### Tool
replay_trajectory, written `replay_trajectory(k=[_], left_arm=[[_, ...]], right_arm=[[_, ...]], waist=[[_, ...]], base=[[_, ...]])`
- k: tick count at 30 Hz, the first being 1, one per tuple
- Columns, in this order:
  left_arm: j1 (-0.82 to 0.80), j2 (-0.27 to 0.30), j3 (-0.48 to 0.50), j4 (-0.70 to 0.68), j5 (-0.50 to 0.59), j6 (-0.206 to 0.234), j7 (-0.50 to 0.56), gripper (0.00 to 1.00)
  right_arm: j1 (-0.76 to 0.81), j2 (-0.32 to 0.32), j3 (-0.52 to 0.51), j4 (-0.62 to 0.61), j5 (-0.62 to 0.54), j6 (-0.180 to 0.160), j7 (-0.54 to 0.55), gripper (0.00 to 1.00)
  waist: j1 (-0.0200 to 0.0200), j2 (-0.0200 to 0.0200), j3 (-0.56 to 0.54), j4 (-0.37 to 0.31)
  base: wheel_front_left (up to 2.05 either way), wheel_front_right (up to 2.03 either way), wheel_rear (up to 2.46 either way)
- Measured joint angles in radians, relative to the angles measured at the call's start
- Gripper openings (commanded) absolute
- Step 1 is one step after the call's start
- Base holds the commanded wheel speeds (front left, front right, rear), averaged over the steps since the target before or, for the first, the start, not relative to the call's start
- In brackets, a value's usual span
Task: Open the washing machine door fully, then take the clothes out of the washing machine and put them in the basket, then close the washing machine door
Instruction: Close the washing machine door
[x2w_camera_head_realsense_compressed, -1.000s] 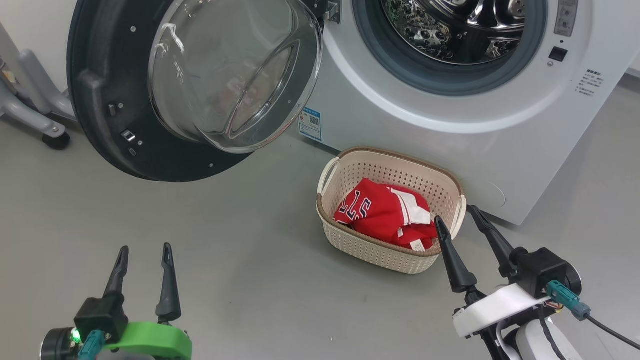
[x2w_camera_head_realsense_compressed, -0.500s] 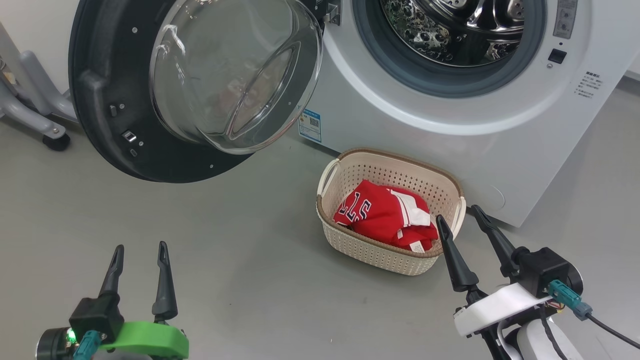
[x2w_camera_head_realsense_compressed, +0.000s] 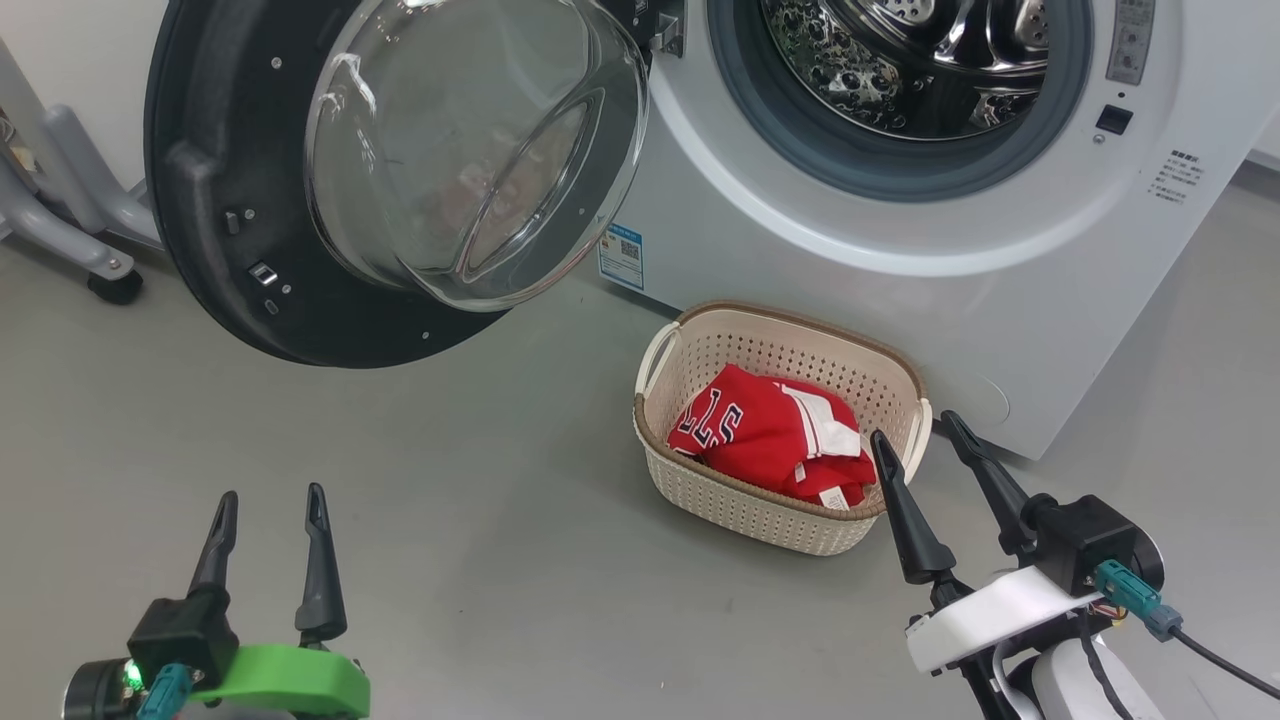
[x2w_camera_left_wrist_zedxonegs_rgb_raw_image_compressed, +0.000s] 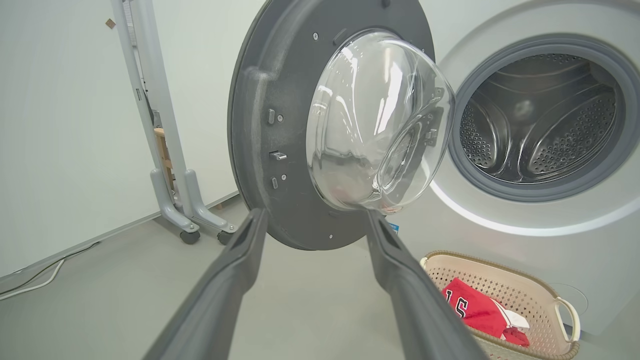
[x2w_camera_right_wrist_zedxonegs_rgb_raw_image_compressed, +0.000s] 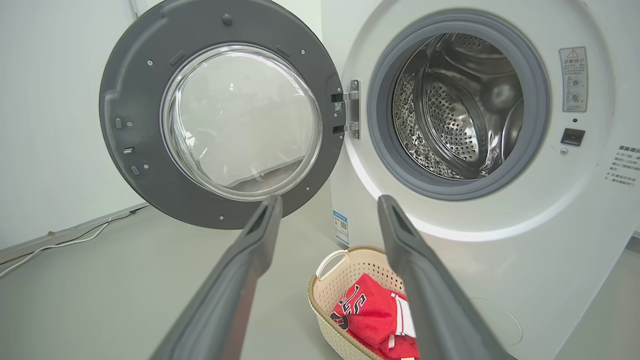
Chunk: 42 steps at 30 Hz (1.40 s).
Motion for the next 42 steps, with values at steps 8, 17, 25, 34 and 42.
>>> replay_trajectory(k=[8,17,25,34,42], left_arm=[[0.002,0.0,0.009,0.0,0.0,0.0,0.0,1.0],[0.003,0.0,0.02,-0.006,-0.001,0.0,0.0,1.0],[0.011,0.0,0.04,-0.04,-0.037,0.0,0.0,0.0],[-0.007,0.005,0.095,-0.128,-0.04,-0.002,0.0,0.0],[-0.133,0.098,0.22,-0.234,-0.064,-0.002,-0.005,0.0]], right_arm=[[0.0,0.001,0.0,0.001,0.0,0.0,0.0,1.0],[0.0,0.001,0.001,0.0,0.0,0.0,0.0,1.0],[0.0,-0.007,0.006,-0.015,-0.013,0.0,0.0,1.0],[-0.019,-0.063,0.036,-0.055,-0.036,0.0,0.01,1.0],[-0.047,-0.114,0.042,-0.087,-0.044,0.0,0.027,1.0]], waist=[[0.0,0.0,-0.005,0.0],[0.0,0.0,0.001,-0.005],[0.0,0.0,0.043,-0.017],[0.0,0.0,0.137,-0.037],[0.0,0.0,0.24,-0.067]], base=[[0.0,0.0,0.0],[0.0,0.0,0.0],[0.0,0.0,0.0],[0.0,0.0,0.0],[0.0,0.0,0.0]])
